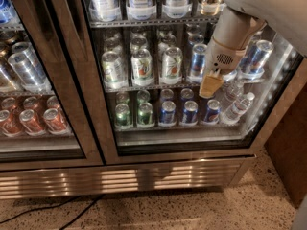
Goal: Close right fridge door
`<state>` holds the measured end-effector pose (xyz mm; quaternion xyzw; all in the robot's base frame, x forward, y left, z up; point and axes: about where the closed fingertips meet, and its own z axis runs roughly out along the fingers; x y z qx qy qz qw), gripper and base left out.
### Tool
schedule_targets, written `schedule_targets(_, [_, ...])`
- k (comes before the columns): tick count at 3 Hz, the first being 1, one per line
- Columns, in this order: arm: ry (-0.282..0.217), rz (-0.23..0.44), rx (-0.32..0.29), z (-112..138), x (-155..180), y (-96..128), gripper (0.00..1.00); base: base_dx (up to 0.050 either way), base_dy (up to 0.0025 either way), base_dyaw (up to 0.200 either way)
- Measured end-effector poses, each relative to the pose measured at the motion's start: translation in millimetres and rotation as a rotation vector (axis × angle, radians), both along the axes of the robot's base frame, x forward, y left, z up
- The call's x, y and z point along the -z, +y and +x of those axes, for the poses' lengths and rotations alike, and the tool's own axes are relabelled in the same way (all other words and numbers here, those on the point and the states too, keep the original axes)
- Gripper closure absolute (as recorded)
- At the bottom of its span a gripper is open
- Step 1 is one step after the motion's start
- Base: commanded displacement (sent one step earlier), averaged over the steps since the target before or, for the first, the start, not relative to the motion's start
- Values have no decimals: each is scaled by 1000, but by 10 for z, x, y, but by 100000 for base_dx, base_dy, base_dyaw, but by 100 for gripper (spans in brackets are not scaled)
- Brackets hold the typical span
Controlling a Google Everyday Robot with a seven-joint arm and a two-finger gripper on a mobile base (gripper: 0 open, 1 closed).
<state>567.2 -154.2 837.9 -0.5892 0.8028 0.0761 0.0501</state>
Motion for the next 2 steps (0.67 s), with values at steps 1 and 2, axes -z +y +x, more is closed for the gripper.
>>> schedule_targets(1, [0, 0, 0, 0, 0, 0, 100, -5003, 3, -20])
schedule_targets(2, [0, 0, 0, 0, 0, 0, 100, 0, 0, 0])
